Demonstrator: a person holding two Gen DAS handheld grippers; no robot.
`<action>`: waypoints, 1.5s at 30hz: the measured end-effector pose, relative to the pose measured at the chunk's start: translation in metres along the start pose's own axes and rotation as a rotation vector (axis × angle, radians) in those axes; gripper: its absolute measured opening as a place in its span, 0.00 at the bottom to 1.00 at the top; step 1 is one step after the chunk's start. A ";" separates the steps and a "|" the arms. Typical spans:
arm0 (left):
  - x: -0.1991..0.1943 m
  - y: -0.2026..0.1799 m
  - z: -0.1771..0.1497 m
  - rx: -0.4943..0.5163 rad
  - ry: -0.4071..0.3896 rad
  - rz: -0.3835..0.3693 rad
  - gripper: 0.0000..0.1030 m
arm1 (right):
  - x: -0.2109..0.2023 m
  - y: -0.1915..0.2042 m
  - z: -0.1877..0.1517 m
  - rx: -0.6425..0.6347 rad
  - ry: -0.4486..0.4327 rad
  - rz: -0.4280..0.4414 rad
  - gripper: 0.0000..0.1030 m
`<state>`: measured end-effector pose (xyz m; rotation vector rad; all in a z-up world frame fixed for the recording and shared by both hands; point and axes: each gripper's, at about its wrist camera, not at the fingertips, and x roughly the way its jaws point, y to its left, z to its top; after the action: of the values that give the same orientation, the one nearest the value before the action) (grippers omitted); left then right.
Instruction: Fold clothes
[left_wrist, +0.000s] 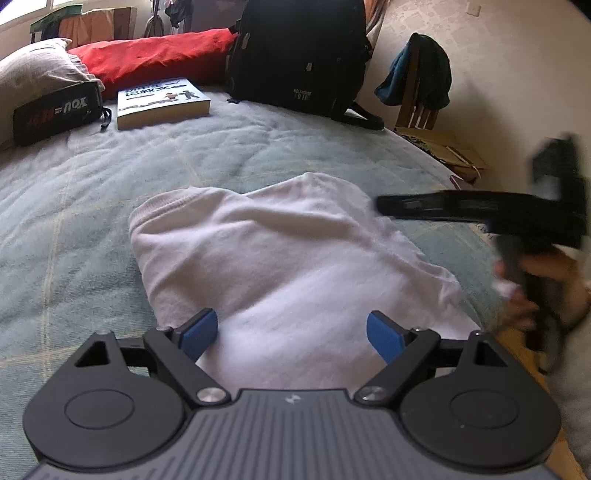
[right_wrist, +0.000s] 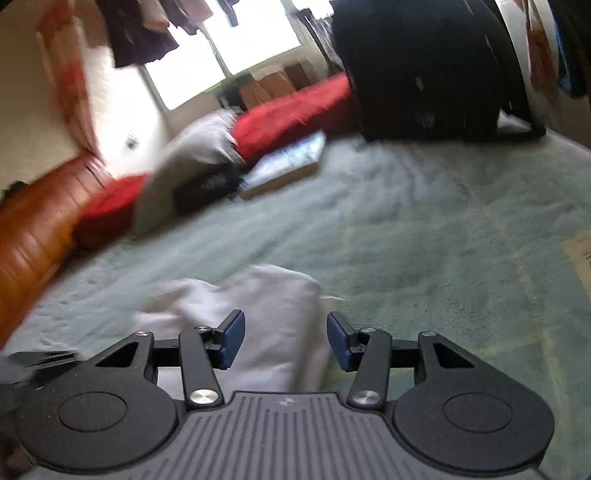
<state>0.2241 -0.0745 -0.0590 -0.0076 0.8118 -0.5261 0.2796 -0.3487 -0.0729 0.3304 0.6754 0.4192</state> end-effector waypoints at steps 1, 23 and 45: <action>0.000 -0.001 -0.001 0.004 0.001 -0.002 0.87 | 0.009 -0.005 0.000 0.035 0.011 0.007 0.45; 0.018 -0.001 0.056 0.022 -0.035 -0.104 0.89 | -0.046 0.029 -0.014 -0.066 -0.045 0.034 0.16; -0.017 -0.009 -0.016 0.009 0.061 -0.108 0.90 | -0.063 0.053 -0.079 -0.027 0.053 0.034 0.36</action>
<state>0.1994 -0.0713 -0.0565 -0.0268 0.8723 -0.6341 0.1691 -0.3206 -0.0753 0.3063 0.7160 0.4705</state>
